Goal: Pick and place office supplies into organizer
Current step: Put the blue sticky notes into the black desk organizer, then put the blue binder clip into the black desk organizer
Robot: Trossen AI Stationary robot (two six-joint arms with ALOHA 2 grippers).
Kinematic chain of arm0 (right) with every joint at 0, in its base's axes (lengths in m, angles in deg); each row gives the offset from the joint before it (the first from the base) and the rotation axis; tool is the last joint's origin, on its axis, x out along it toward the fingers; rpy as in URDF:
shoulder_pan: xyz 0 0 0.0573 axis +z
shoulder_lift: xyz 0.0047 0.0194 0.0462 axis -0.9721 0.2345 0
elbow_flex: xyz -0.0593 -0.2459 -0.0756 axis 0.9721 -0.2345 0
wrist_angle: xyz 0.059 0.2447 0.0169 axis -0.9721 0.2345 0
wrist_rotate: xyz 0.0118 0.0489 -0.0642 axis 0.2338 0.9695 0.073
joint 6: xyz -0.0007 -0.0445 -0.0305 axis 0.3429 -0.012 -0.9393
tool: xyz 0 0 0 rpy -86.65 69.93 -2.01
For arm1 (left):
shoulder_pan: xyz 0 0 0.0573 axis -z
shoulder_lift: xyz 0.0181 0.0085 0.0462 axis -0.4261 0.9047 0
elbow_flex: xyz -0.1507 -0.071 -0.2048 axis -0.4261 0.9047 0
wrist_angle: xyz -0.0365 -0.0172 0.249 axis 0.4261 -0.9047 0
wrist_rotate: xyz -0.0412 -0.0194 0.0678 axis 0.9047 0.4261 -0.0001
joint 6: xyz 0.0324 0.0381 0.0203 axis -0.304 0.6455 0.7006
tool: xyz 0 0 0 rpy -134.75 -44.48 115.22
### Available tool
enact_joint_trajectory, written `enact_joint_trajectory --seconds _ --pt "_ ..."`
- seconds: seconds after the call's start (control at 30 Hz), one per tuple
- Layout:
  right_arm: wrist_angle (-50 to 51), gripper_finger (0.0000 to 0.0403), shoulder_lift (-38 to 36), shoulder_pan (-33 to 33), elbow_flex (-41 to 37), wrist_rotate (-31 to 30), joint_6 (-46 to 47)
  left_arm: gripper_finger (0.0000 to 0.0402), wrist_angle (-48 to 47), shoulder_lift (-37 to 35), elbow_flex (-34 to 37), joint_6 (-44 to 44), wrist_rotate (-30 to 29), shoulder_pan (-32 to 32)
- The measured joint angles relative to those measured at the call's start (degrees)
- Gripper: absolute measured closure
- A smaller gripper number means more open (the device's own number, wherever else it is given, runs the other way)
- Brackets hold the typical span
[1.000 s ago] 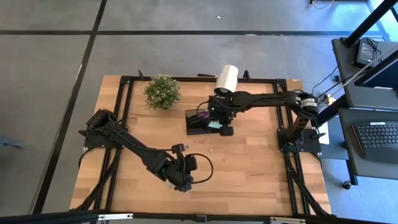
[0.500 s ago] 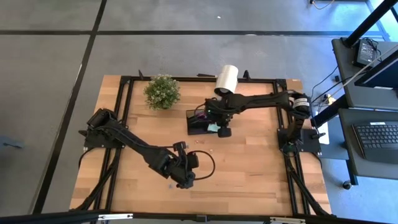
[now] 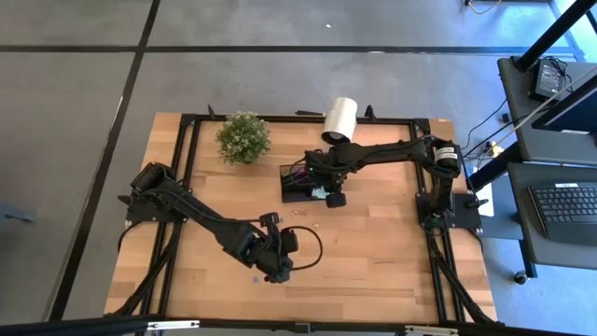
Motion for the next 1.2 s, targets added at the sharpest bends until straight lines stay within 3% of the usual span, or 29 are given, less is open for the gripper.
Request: enact_joint_trajectory --seconds 0.23,0.47,0.93,1.2 --pt "0.37 0.0291 -0.02 0.0 0.02 -0.52 0.11 0.04 -0.09 0.0 0.0 0.02 -0.07 0.0" --pt "2.85 0.0241 -0.02 -0.04 2.36 -6.13 0.29 0.04 -0.33 0.0 0.0 0.02 -0.11 0.0" --pt "6.72 0.0232 -0.11 -0.02 9.46 -6.22 0.99 0.04 -0.83 0.0 -0.02 0.04 -0.1 0.0" --pt "15.6 0.0232 -0.12 0.07 12.88 -6.18 3.57 0.04 -1.43 -0.06 -0.02 0.04 -0.54 0.09"
